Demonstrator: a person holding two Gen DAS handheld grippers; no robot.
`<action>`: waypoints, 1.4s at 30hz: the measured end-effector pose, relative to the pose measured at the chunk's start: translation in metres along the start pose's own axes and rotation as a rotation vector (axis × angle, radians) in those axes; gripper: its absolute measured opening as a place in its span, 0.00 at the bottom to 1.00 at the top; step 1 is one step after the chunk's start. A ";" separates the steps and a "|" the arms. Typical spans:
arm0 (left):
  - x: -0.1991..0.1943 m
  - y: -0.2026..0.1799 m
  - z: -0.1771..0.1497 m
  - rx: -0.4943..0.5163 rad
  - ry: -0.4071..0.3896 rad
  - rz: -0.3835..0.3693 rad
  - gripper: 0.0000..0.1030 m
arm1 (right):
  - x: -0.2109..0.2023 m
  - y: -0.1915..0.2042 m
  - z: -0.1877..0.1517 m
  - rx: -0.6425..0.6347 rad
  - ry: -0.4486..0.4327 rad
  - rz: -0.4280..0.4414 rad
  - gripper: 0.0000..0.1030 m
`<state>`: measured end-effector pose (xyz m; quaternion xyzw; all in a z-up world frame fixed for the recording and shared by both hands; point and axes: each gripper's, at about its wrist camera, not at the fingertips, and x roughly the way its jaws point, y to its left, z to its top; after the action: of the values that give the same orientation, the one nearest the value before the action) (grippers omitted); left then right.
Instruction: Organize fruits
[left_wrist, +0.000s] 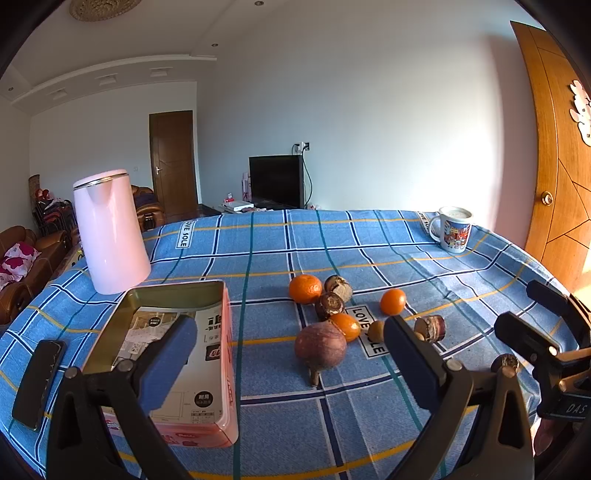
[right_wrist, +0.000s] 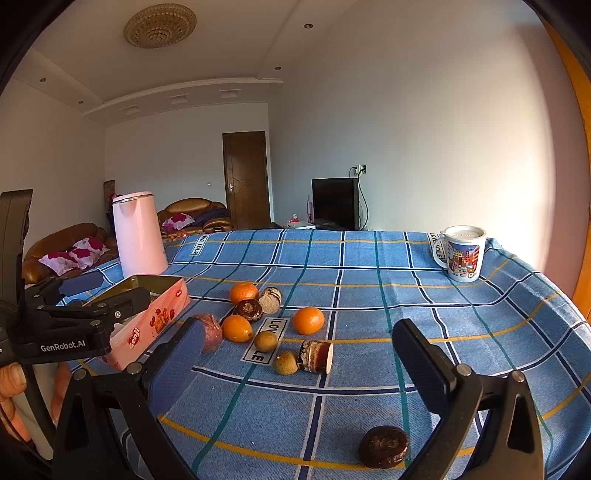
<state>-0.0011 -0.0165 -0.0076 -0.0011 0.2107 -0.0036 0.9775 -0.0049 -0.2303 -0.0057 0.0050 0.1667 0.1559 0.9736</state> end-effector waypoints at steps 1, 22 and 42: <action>0.000 0.000 0.000 0.000 0.001 0.000 1.00 | 0.000 0.000 0.000 0.000 0.001 0.001 0.99; 0.003 0.000 -0.003 0.001 0.011 -0.001 1.00 | 0.001 -0.002 -0.003 0.007 0.012 0.002 0.99; 0.028 -0.022 -0.028 0.037 0.088 -0.057 1.00 | 0.002 -0.057 -0.058 0.067 0.107 -0.128 0.98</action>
<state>0.0127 -0.0383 -0.0446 0.0111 0.2532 -0.0356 0.9667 -0.0045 -0.2860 -0.0645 0.0187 0.2236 0.0879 0.9705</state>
